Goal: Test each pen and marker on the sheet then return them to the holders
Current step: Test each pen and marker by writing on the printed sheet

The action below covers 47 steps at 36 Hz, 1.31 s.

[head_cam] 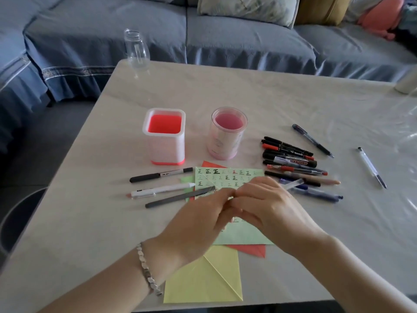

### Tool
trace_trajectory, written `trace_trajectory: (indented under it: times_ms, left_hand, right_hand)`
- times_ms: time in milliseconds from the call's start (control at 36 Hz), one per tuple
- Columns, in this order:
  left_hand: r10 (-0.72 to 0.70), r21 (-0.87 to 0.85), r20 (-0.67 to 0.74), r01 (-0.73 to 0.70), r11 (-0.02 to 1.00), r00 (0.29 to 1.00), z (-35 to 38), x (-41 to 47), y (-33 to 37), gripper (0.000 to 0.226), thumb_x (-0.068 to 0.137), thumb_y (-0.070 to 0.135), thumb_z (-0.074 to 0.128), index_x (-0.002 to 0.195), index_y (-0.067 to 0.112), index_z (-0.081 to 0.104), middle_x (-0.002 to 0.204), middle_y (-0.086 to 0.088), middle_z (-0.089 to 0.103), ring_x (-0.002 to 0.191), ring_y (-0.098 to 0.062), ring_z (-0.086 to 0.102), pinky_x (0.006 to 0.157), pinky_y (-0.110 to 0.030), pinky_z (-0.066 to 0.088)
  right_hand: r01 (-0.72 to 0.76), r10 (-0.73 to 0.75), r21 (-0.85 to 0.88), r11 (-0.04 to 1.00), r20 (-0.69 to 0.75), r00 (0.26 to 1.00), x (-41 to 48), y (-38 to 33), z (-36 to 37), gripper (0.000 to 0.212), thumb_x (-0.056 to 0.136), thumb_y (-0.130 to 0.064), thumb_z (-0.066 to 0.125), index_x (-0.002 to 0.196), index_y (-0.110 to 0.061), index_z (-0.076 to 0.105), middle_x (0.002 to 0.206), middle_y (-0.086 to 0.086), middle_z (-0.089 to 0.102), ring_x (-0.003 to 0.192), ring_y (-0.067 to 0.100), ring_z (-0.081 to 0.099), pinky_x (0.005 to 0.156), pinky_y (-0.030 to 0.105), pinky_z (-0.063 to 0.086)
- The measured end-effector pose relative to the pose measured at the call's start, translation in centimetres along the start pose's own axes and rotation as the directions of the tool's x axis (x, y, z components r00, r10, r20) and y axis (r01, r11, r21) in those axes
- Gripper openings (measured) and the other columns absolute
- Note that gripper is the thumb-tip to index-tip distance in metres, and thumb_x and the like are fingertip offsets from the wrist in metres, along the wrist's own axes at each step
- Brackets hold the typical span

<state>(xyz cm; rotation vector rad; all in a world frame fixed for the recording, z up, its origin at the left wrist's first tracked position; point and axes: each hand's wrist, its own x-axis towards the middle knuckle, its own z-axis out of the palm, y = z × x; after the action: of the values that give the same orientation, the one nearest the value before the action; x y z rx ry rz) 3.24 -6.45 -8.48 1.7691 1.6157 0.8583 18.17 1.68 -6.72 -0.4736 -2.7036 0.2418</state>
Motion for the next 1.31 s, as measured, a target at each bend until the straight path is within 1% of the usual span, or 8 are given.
trace_trajectory:
  times_ms: [139, 222, 306, 417, 778, 1028, 1194, 1306]
  left_hand:
    - [-0.103, -0.157, -0.171, 0.076, 0.985, 0.980, -0.1, -0.1, -0.1, 0.023, 0.098, 0.027, 0.038, 0.078, 0.031, 0.049, 0.062, 0.010, 0.054, 0.055, -0.003, 0.050, 0.058, -0.019, 0.040]
    - [-0.226, -0.312, -0.236, 0.146, 0.939, 0.945, -0.4, 0.0, -0.3, 0.016, 0.097, 0.027, 0.041, 0.089, 0.033, 0.054, 0.065, 0.012, 0.053, 0.059, 0.000, 0.049, 0.060, -0.019, 0.042]
    - [-0.206, -0.341, -0.241, 0.116, 0.933, 0.948, -0.7, -0.2, 0.0, 0.013, 0.095, 0.023, 0.045, 0.090, 0.033, 0.052, 0.072, 0.016, 0.055, 0.069, 0.002, 0.051, 0.066, -0.014, 0.041]
    - [-0.055, -0.203, -0.136, 0.026, 0.979, 0.989, -0.6, -0.7, 0.6, 0.008, 0.096, 0.021, 0.045, 0.093, 0.026, 0.050, 0.080, 0.014, 0.056, 0.076, -0.002, 0.051, 0.067, -0.014, 0.039]
    - [0.242, 0.096, -0.051, -0.237, 0.967, 0.969, 0.3, -1.3, -0.3, 0.039, 0.091, 0.040, 0.024, 0.084, 0.014, 0.052, 0.072, -0.001, 0.063, 0.065, -0.015, 0.047, 0.050, -0.014, 0.030]
    - [0.111, 0.066, 0.048, -0.114, 0.991, 0.993, -0.3, -2.4, -0.6, 0.032, 0.087, 0.060, 0.022, 0.090, 0.033, 0.039, 0.060, 0.005, 0.053, 0.053, -0.008, 0.045, 0.055, -0.023, 0.038]
    - [-0.092, 0.325, -0.067, 0.109, 0.939, 0.994, -0.4, -3.4, -5.6, 0.022, 0.090, -0.005, 0.044, 0.108, 0.007, 0.048, 0.085, 0.010, 0.042, 0.078, -0.004, 0.045, 0.066, -0.013, 0.032]
    - [0.070, 0.531, -0.205, 0.050, 0.846, 0.976, 0.7, -3.8, -9.7, 0.044, 0.065, -0.017, 0.068, 0.097, 0.009, 0.055, 0.090, -0.003, 0.055, 0.083, -0.015, 0.047, 0.079, -0.024, 0.037]
  right_hand:
    - [-0.166, 0.163, 0.017, 0.986, -0.311, 0.936, -0.5, -1.0, 1.1, 0.014, 0.081, -0.018, 0.062, 0.093, -0.014, 0.068, 0.089, -0.003, 0.064, 0.095, 0.014, 0.049, 0.088, 0.025, 0.038]
    - [-0.420, 0.476, 0.226, 0.879, -0.405, 0.781, -0.4, -2.0, 1.3, 0.008, 0.079, -0.023, 0.062, 0.086, -0.019, 0.063, 0.080, -0.011, 0.054, 0.080, 0.003, 0.046, 0.078, 0.009, 0.035]
    - [-0.558, 0.836, 0.718, 0.416, -0.061, 0.545, 0.1, -2.9, 1.1, 0.022, 0.076, -0.036, 0.066, 0.081, -0.019, 0.054, 0.058, -0.007, 0.049, 0.053, 0.005, 0.042, 0.052, 0.011, 0.035]
    - [-0.447, 0.822, 0.894, 0.030, 0.232, 0.521, 0.4, -3.7, 1.8, 0.039, 0.065, -0.047, 0.056, 0.079, -0.012, 0.049, 0.050, -0.002, 0.045, 0.045, 0.009, 0.036, 0.043, 0.018, 0.031]
    - [-0.361, 0.859, 0.918, 0.163, 0.048, 0.510, 1.1, -5.1, 3.2, 0.043, 0.091, -0.004, 0.049, 0.052, -0.009, 0.031, 0.036, -0.006, 0.030, 0.031, 0.009, 0.027, 0.034, 0.016, 0.024]
    - [-0.298, 0.795, 0.941, 0.159, 0.057, 0.604, 0.1, -5.2, 1.9, 0.042, 0.084, -0.013, 0.058, 0.050, -0.018, 0.035, 0.035, -0.006, 0.031, 0.028, 0.006, 0.027, 0.033, 0.013, 0.024]
    - [-0.336, 0.899, 0.925, 0.178, -0.014, 0.437, -1.5, -3.7, 1.9, 0.035, 0.091, -0.011, 0.047, 0.058, -0.008, 0.033, 0.032, -0.003, 0.033, 0.028, 0.004, 0.027, 0.032, 0.013, 0.022]
    - [-0.420, 0.913, 0.892, 0.166, 0.022, 0.408, -2.6, -3.8, 2.5, 0.034, 0.090, -0.013, 0.049, 0.059, -0.006, 0.037, 0.033, -0.004, 0.035, 0.030, 0.005, 0.027, 0.033, 0.014, 0.023]
